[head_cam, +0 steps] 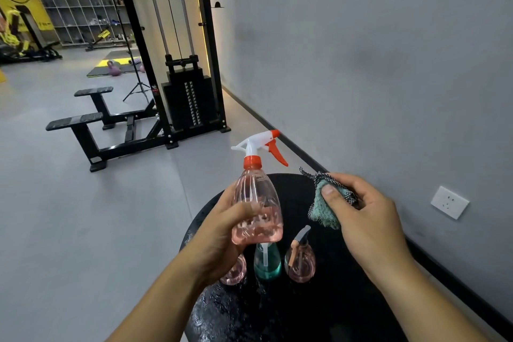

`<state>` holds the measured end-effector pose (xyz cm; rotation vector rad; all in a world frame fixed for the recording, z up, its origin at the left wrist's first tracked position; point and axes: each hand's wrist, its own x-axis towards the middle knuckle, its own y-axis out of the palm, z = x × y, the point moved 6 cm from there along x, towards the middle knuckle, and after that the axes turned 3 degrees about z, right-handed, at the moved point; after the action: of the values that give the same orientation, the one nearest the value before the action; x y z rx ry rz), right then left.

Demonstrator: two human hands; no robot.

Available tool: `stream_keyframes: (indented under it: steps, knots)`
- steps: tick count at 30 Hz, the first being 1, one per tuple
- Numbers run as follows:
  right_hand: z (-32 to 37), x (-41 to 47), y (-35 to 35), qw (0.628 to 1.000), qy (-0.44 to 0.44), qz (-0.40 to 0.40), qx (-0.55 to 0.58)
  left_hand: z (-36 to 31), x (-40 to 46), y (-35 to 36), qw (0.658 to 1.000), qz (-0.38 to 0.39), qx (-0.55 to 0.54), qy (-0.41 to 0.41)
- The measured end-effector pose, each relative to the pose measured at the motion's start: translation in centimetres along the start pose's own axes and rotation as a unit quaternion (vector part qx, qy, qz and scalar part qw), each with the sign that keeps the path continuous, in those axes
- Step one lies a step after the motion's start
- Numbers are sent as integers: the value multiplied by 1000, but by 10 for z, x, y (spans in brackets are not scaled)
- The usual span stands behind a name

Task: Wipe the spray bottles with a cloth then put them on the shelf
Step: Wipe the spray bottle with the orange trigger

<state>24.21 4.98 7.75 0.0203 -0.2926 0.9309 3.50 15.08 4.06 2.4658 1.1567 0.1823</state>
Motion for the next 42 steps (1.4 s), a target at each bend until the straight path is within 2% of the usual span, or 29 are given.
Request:
stream_keyframes:
  steps: [8, 14, 18, 20, 25, 28, 31, 33, 38, 42]
  knots:
    - [3, 1, -6, 1000, -13, -6, -9, 0, 1, -2, 998, -38, 36, 21]
    - [6, 3, -11, 1000, -22, -20, -1, 2, 1, 0, 999, -40, 30, 18]
    - [9, 4, -13, 999, -32, -32, -16, 8, 0, 0, 996, -20, 81, -2]
    - [13, 2, -16, 996, -54, -51, -45, 12, -1, 2, 994, -9, 113, -11]
    - [37, -6, -17, 971, -169, -102, -134, 25, -5, 17, 980, 29, 194, -38]
    - [31, -2, -16, 963, -166, -81, -194, 30, -9, 27, 968, 45, 244, -37]
    - [20, 3, -14, 957, -135, -56, -252, 32, -10, 32, 967, 46, 247, -41]
    - [19, 3, -11, 956, -129, -47, -259, 32, -10, 33, 967, 46, 249, -41]
    - [21, 1, 5, 949, -153, 34, -275, 31, -9, 29, 965, 42, 255, -36]
    - [17, 7, -9, 947, -137, -3, -291, 26, -9, 26, 961, 48, 270, -32]
